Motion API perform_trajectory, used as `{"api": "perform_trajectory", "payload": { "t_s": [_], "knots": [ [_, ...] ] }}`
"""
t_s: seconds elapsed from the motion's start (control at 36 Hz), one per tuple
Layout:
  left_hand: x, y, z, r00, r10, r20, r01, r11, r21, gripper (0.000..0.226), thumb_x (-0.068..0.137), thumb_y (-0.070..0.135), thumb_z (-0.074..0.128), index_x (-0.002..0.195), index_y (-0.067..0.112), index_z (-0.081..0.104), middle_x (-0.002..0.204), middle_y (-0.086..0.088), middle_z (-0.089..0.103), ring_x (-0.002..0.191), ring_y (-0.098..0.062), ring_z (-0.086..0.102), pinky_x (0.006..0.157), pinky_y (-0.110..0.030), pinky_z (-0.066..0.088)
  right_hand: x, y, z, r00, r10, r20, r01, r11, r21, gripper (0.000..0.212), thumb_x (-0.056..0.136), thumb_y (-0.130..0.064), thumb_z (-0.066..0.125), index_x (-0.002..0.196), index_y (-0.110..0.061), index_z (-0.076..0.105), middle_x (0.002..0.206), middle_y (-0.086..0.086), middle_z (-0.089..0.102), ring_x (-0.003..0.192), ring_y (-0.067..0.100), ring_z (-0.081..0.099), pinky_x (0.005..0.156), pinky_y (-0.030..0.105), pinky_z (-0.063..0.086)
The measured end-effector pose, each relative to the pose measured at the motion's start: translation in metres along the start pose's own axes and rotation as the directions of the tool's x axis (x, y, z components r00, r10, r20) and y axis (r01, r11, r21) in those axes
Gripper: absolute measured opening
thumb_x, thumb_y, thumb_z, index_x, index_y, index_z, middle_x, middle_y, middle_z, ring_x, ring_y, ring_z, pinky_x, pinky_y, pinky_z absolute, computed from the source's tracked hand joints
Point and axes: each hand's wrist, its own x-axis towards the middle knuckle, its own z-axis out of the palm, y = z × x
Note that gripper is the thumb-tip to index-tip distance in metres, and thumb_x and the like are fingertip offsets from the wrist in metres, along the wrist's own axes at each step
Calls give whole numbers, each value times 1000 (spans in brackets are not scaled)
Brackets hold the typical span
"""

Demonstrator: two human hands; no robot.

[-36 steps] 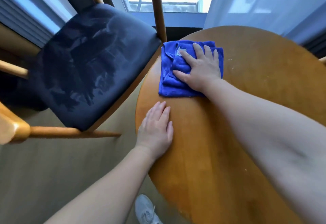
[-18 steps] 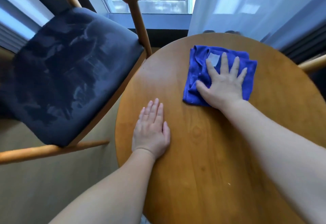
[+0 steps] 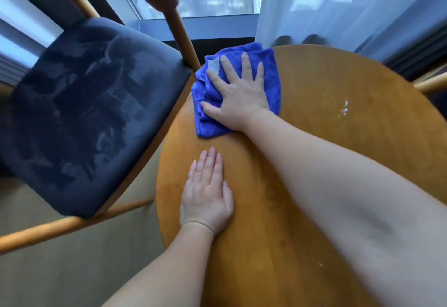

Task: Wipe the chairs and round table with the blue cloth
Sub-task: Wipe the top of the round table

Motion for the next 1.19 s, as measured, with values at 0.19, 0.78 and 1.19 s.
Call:
{"api": "perform_trajectory", "payload": {
  "t_s": [0.19,0.78,1.19],
  "knots": [
    [1,-2,3,1000,1,9,-1,1000,8,59,87,29,34,138,2,44,147,-14,40,139,-22,28,116,-34,10,-11,49,-1,988,154,11,-154,988,27,82,75,-76,13,150,-41,15,162,-2,4,145,39,-9,111,63,-9],
    [0,-1,8,1000,-25,7,24,998,52,63,89,33,29,145,3,30,155,-10,24,145,-20,16,118,-28,-1,-157,227,2,763,645,-23,-645,764,6,82,76,-80,21,148,-40,22,160,0,15,144,40,8,114,61,3],
    [-2,2,8,1000,-18,7,18,997,71,64,89,32,29,146,3,30,156,-12,23,145,-23,15,119,-34,5,-284,278,17,492,870,20,-868,489,85,84,81,-79,24,150,-31,17,150,13,26,116,47,42,95,53,39]
  ]
}}
